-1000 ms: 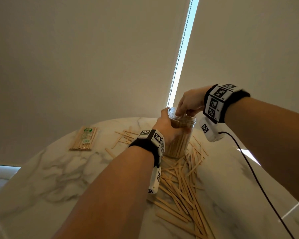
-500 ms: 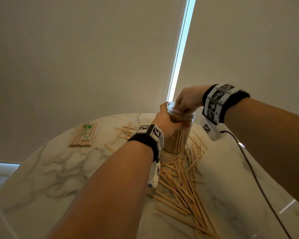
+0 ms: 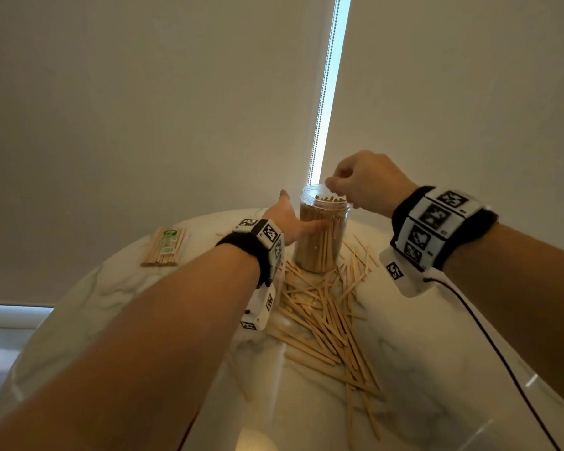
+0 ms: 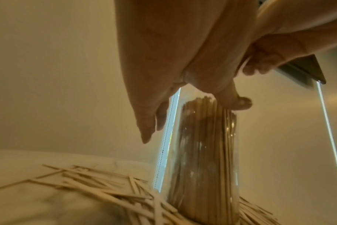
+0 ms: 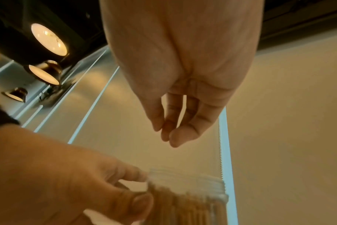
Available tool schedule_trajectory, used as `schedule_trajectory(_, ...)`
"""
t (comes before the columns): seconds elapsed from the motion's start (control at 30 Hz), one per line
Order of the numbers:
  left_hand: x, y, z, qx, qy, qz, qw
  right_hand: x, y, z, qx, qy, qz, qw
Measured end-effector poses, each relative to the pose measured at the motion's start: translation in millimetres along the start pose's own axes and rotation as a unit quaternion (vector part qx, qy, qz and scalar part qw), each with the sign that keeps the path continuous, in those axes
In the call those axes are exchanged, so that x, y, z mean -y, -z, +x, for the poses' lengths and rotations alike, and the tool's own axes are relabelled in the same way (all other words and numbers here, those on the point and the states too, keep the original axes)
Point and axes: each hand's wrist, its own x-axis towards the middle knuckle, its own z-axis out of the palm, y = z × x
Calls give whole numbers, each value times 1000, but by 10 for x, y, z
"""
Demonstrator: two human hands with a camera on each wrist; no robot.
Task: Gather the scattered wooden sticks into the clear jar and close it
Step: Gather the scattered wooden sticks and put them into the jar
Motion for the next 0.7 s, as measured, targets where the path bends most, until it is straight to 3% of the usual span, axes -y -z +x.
schedule_trajectory(0.07,88,167,-184,-28,9,77,997,31,-14,-300,22,-17,13,1000)
schedule_trajectory(0.13,213,336,-393,-25,33,149,988,28,-118,-573,116,-55,2,992)
schedule_trajectory(0.27,470,557,-911,14,112,279,954,153,-298,-1096,334,-135,-92,928)
schedule_trajectory(0.37,612,508,-1262,74,181,305,932,273,-338,-1414,413,-96,-212,880)
schedule_trajectory(0.47,683,320,-1454,100,207,267,936,267,-486,-1567,399,-100,-212,886)
schedule_trajectory(0.57,625,156,-1531,74,156,338,925,246,-519,-1596,353,-111,-154,916)
schedule_trajectory(0.7,562,-17,-1543,59,114,385,914,223,-537,-1650,326,-117,-152,926)
